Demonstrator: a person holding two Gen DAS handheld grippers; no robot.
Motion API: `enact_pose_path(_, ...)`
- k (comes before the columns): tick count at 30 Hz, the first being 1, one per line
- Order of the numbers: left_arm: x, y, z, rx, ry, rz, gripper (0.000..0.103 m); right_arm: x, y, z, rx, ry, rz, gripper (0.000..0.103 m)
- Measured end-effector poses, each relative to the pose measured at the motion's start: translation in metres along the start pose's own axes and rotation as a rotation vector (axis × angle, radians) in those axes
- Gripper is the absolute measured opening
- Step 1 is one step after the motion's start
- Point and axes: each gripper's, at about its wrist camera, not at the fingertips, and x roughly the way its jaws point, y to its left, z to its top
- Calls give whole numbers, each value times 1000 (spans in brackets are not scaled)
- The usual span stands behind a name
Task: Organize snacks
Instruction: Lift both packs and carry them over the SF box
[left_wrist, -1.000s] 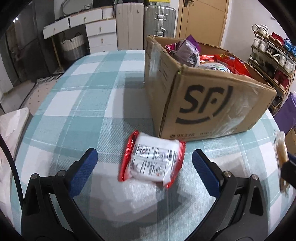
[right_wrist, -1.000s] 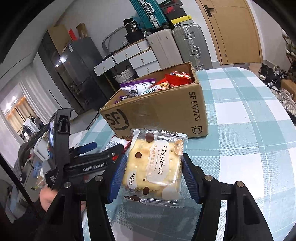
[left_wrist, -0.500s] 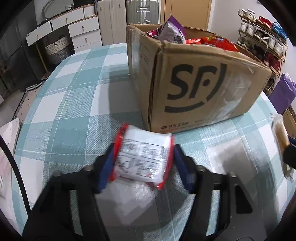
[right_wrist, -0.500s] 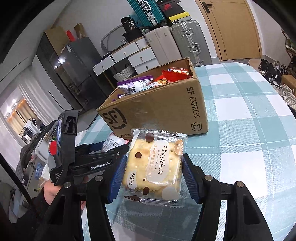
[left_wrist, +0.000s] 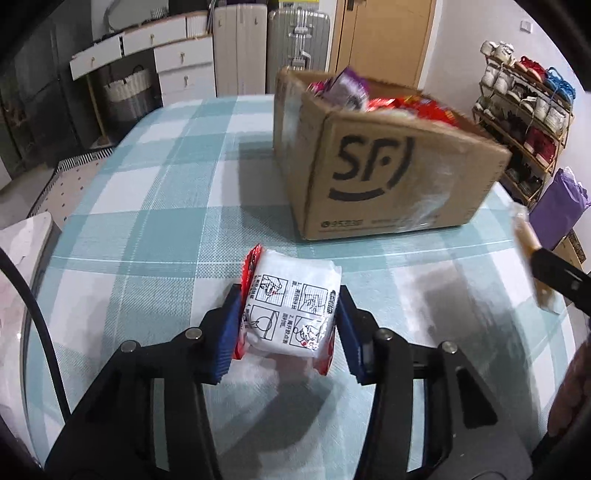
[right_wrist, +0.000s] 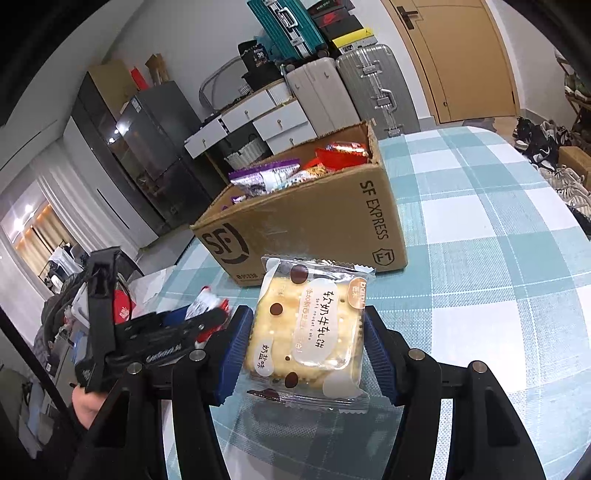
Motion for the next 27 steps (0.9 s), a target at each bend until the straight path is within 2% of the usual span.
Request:
enact_pose_path(5,-34,-20,-18,34,-51,11,45,-8,3,-5,5,-12,4,60)
enact_pose_path(10,-59,-36,-41,63,-47,-11,45,-23,16,-19,-33,-23,7,60)
enact_pose_path(16,-105,-43,-52,47,-80,-49,46,-49,41,-34,-80,-37,26,60)
enact_pose_path(21,-139,-45,-43,42,-102,-69,46,-75,66,-33,-127,-36,37,60)
enact_pose_path(27,-175,-39,-11,24,-138,-79,46,-122,98,3,-184,-93,58,60)
